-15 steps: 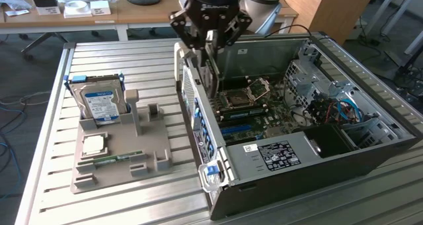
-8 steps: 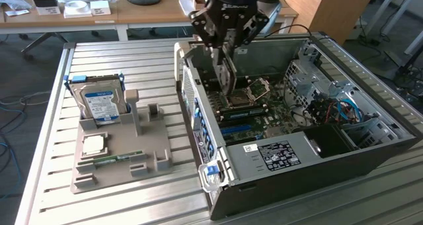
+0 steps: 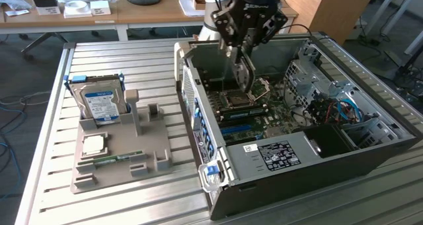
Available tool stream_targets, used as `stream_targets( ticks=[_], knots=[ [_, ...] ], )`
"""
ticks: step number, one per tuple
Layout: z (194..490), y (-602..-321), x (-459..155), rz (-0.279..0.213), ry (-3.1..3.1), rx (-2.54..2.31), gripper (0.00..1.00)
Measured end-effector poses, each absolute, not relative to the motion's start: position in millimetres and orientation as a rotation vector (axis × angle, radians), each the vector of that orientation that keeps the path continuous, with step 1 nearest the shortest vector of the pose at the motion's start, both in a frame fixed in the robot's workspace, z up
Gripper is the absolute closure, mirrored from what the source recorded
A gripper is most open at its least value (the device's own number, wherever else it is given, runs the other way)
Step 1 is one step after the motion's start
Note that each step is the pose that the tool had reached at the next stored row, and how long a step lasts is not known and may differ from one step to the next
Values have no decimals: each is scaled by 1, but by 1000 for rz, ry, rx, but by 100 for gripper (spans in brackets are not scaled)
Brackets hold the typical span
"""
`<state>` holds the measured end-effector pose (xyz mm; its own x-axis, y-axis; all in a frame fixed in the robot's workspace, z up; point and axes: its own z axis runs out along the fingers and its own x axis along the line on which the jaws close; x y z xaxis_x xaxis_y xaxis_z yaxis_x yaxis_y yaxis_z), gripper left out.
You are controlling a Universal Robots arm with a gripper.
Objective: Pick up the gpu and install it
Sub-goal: 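Pick up the gpu and move the gpu toward the slot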
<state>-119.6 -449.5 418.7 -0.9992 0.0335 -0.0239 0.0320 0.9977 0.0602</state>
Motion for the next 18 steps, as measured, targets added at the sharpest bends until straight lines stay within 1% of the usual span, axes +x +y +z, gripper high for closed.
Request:
stream_targets(
  ticks=[18],
  knots=[
    [419, -450, -38, 94, 3115, 51, 73]
  ],
)
